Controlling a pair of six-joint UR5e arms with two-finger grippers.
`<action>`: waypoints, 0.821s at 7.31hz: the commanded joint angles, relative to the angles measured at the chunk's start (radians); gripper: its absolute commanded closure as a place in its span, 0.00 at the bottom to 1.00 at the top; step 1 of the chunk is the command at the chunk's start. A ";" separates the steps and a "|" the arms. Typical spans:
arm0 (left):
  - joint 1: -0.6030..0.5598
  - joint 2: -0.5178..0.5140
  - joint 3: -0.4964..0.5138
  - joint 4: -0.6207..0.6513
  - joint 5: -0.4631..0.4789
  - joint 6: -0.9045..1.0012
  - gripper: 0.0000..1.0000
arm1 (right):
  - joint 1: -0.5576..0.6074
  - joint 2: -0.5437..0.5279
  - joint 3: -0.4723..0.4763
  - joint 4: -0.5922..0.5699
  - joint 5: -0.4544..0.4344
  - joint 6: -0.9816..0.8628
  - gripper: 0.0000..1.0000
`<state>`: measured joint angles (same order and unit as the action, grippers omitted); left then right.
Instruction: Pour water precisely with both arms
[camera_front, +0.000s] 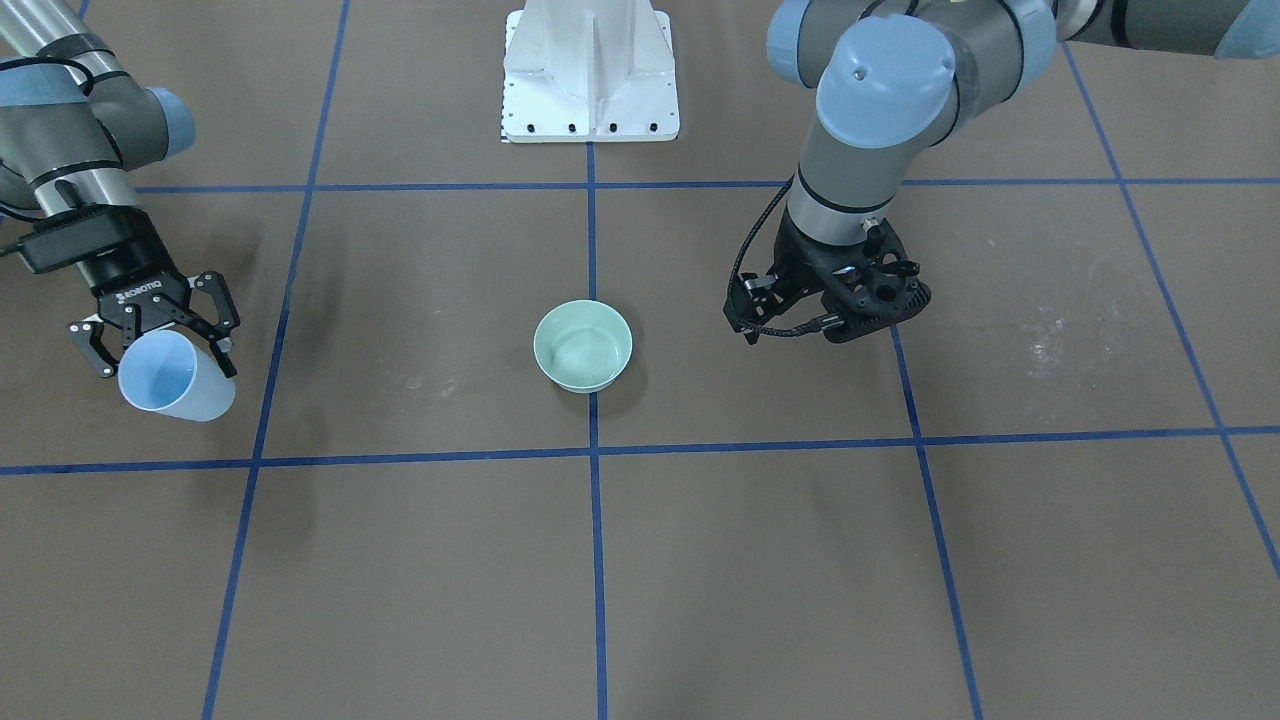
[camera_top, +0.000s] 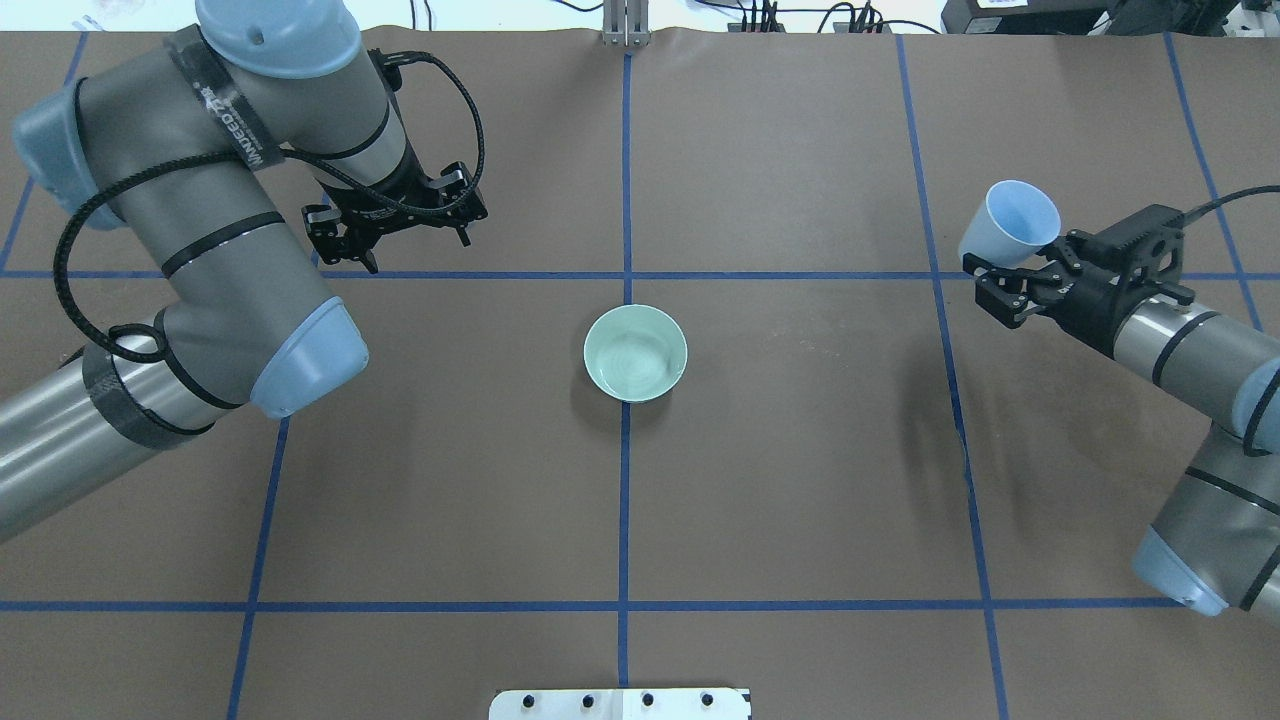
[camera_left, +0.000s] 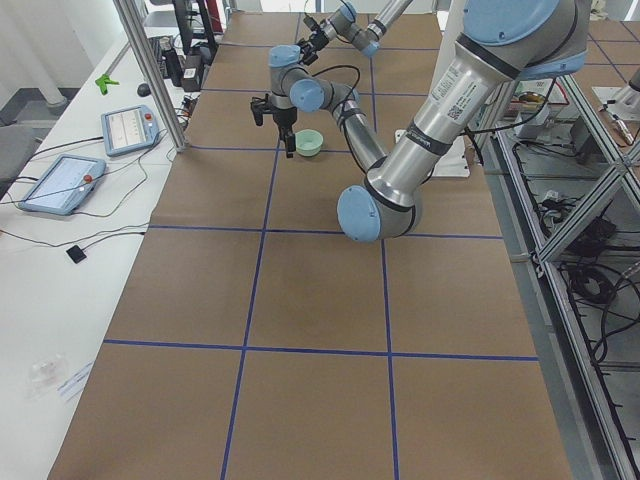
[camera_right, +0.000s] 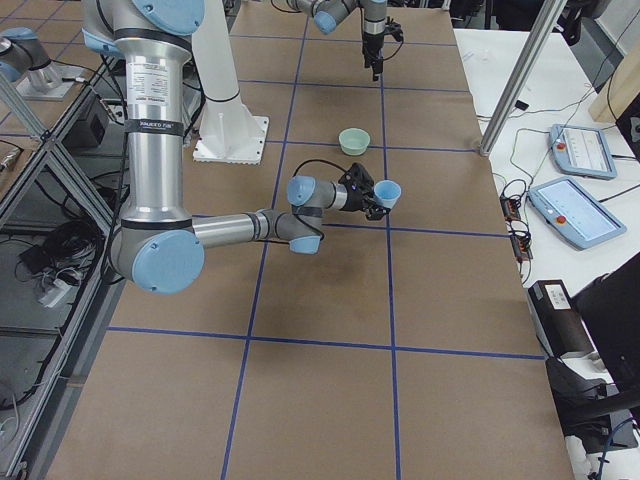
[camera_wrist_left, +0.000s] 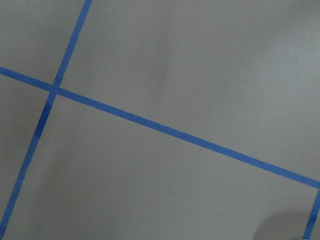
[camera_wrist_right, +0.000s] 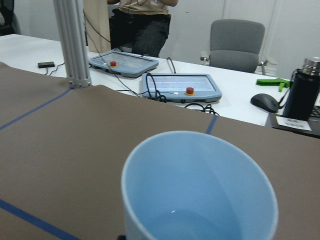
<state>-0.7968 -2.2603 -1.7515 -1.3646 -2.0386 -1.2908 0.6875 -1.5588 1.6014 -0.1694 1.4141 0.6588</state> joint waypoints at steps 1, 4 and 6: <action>-0.030 0.030 -0.034 -0.001 0.000 0.107 0.00 | -0.034 0.063 0.008 -0.038 0.080 -0.025 1.00; -0.111 0.212 -0.132 -0.005 -0.003 0.437 0.00 | -0.126 0.184 0.115 -0.311 0.085 -0.053 1.00; -0.139 0.229 -0.134 -0.007 -0.003 0.461 0.00 | -0.187 0.212 0.266 -0.586 0.080 -0.085 1.00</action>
<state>-0.9180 -2.0486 -1.8794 -1.3705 -2.0423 -0.8586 0.5396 -1.3732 1.7828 -0.5869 1.4979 0.5949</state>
